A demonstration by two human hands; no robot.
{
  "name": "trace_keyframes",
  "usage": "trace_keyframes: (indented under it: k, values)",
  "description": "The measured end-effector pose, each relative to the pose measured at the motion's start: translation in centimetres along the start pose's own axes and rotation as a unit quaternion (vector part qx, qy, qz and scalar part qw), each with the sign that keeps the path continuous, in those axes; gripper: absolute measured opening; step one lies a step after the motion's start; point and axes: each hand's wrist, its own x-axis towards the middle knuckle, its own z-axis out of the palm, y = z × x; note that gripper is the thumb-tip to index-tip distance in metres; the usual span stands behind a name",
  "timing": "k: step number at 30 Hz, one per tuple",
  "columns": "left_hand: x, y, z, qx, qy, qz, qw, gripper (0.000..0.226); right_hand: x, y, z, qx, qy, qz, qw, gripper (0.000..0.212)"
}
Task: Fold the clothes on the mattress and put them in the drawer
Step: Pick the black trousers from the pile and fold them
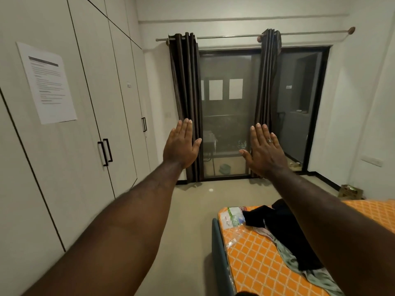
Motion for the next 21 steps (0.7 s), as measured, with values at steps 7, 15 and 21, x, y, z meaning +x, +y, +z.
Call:
trace_keyframes:
  k: [7, 15, 21]
  values:
    - [3.5, 2.0, 3.9, -0.021, -0.009, 0.001, 1.0, 0.072, 1.9, 3.2, 3.0, -0.012, -0.015, 0.006, 1.0, 0.091]
    - [7.9, 5.5, 10.4, -0.035, -0.015, 0.004, 0.999, 0.072, 5.2, 8.6, 7.7, -0.026, -0.045, 0.005, 0.999, 0.085]
    - [9.7, 7.7, 15.9, -0.028, -0.028, 0.015, 0.999, 0.072, 6.8, 12.8, 11.1, -0.03, -0.051, 0.02, 0.998, 0.088]
